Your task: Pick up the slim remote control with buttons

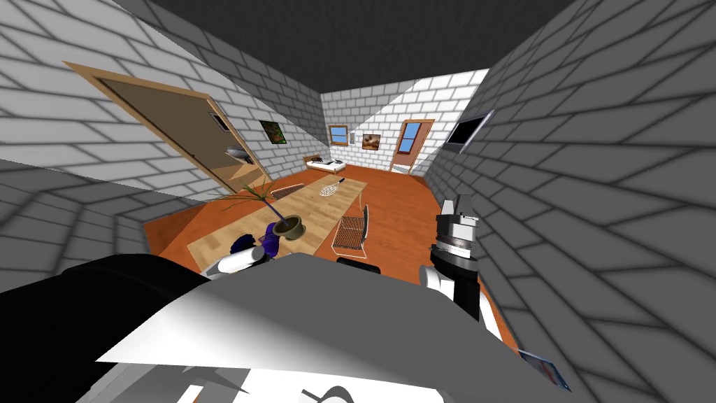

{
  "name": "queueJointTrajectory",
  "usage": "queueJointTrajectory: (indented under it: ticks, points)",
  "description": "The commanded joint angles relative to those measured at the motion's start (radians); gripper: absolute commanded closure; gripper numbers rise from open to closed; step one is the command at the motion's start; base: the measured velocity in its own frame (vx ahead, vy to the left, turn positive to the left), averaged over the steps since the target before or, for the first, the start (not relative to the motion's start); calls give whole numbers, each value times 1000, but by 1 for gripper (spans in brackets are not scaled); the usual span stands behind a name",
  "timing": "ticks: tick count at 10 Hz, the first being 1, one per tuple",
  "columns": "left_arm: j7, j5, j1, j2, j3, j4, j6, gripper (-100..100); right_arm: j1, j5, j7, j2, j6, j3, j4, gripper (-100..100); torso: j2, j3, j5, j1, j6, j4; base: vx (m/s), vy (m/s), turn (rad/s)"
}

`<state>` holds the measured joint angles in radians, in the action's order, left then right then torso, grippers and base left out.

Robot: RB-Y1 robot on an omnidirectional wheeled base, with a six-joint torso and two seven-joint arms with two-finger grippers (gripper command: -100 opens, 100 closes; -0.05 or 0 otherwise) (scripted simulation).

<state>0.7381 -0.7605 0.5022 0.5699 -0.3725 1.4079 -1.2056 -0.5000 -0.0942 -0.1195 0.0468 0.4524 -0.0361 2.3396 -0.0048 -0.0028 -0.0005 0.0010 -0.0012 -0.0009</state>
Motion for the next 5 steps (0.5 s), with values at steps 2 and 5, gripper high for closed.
queueJointTrajectory:
  ticks: [2,5]
  points:
    - [-9,-13,40,5,1,55,-11,100,0,0,0,0,0,0,0,0,0,0,0,0,0,0,79,7,104]
    - [-13,-16,45,6,1,62,-13,0,0,0,0,0,0,0,0,0,3,1,0,0,1,1,37,-2,44]
